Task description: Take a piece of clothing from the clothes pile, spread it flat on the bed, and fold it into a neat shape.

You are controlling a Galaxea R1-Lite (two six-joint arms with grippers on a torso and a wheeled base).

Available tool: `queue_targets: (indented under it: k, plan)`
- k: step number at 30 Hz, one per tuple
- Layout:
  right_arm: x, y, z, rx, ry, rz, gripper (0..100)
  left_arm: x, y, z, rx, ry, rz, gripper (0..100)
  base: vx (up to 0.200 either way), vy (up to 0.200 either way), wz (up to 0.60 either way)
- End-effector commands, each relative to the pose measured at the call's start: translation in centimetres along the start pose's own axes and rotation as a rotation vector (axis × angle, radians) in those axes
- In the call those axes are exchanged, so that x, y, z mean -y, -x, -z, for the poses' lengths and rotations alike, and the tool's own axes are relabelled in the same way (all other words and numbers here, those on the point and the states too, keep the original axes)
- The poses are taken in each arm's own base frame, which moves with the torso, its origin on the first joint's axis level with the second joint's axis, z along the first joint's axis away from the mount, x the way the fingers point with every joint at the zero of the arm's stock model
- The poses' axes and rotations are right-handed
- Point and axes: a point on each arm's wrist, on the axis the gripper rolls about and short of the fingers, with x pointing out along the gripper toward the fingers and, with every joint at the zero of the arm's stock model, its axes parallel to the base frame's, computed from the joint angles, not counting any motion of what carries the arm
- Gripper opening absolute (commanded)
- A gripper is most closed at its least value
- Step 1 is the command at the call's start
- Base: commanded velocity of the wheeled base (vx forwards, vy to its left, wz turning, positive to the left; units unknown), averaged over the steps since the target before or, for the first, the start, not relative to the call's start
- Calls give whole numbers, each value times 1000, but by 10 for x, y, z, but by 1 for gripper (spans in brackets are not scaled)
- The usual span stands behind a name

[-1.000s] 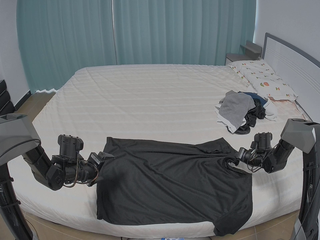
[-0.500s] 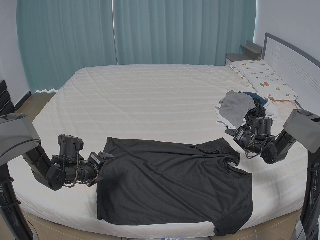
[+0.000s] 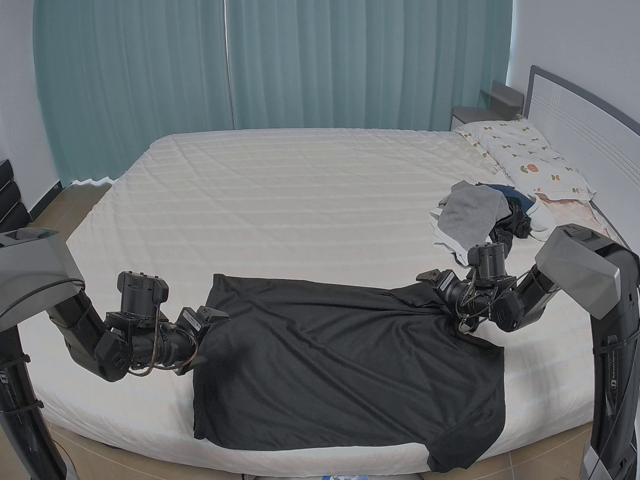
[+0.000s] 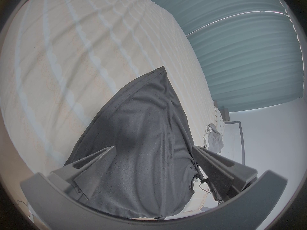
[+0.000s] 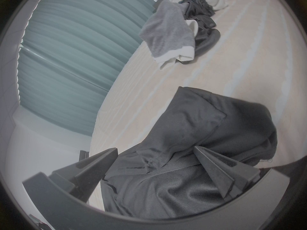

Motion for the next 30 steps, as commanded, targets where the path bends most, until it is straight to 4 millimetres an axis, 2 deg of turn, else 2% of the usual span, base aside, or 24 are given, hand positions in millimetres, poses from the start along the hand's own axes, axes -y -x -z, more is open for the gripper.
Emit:
queue_targets:
  k: [1, 16, 17, 22, 27, 30]
  plan:
    - [5, -5, 2, -10, -27, 14, 100, -3, -3, 0, -6, 7, -9, 100, 0, 0, 0]
    - [12, -30, 4, 12, -27, 20, 100, -3, -3, 1, -7, 4, -8, 100, 0, 0, 0]
    - [12, -31, 4, 14, -27, 23, 0, -3, -3, 0, -6, 5, -8, 100, 0, 0, 0]
    - [10, -34, 2, 37, -27, 36, 0, -4, -3, 0, -6, 8, -13, 100, 0, 0, 0]
    - [-10, -24, -14, 82, -19, -16, 0, -4, -3, -1, -3, 10, -14, 100, 0, 0, 0]
    - [-22, -24, -25, 116, -13, -54, 0, -5, -3, -1, -5, 11, -15, 100, 0, 0, 0]
